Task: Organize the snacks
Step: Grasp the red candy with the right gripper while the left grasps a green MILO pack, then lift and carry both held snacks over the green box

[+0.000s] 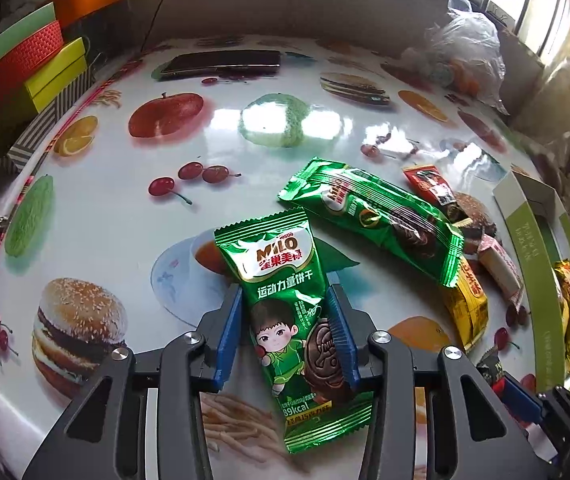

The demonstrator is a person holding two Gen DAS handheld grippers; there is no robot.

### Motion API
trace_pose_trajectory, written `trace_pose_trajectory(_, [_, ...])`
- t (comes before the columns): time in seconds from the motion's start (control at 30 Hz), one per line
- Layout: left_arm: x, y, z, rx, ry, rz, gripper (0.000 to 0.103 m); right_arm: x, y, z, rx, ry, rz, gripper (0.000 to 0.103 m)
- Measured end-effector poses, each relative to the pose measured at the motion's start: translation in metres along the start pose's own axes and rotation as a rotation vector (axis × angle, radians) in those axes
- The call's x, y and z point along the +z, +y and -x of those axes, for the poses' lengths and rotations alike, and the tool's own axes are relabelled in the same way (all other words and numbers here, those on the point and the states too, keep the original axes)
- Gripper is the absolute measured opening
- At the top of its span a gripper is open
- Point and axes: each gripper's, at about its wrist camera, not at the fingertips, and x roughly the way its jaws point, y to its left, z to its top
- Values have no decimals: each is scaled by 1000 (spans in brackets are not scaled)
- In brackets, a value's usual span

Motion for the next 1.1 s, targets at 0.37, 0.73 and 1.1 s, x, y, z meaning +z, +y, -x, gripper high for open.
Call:
trace_pose_trajectory(0.37, [-6,-4,17,-28,-49,-39,43,0,3,4,-6,-8,1,22])
trace_pose_trajectory(0.73, [-12,-14,31,-66,-70,-70,43,1,3,12,-16,-33,-7,22])
trace_pose_trajectory(1.1, [-12,-17,32,-123,-43,-67,8,5,0,25,-31,-63,-25,22])
